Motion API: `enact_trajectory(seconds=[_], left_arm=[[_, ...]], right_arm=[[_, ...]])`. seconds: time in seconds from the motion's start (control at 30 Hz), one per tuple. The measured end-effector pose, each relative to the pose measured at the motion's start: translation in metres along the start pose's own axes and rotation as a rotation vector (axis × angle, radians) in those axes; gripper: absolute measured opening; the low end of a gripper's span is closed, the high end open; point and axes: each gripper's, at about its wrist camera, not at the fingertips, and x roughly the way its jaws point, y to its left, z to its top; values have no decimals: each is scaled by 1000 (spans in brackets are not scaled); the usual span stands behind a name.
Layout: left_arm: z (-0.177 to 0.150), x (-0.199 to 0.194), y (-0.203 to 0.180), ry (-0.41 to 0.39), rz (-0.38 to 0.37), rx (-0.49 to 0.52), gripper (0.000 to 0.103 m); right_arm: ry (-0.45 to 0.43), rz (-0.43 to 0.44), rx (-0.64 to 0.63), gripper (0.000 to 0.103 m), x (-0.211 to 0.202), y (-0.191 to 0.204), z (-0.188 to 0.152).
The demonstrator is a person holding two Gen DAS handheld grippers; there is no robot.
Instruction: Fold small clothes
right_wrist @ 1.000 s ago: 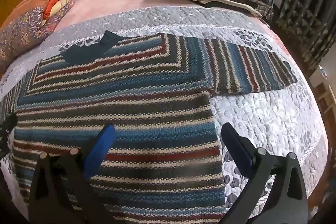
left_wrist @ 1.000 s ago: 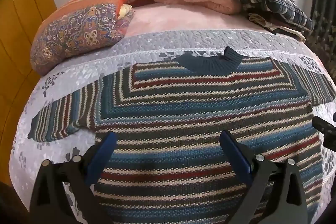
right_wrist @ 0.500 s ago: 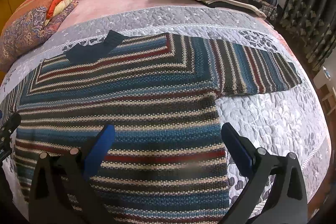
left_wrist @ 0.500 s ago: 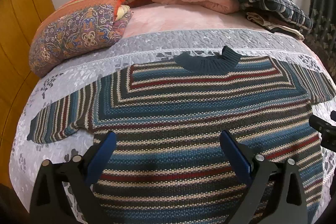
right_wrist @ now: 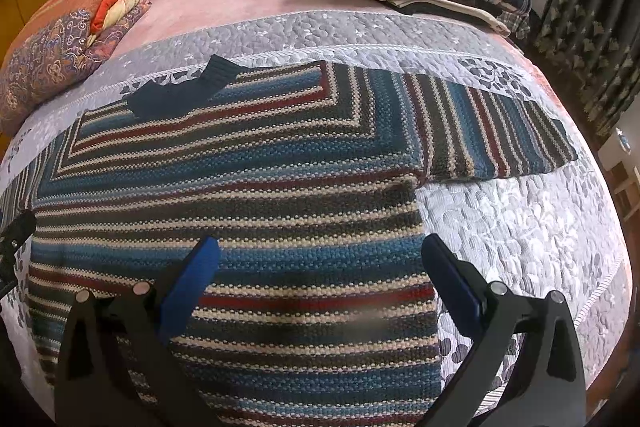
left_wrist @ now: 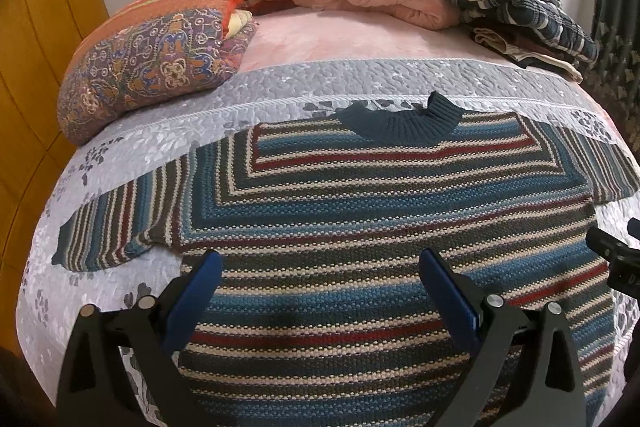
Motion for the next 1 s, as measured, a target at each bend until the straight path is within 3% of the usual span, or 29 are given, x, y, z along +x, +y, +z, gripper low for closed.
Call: enact_trajectory(seconds=[1.0], left_arm=[[0,-1,0,-3,3,-1,99]], right_arm=[[1,2,0,100,0,1,2]])
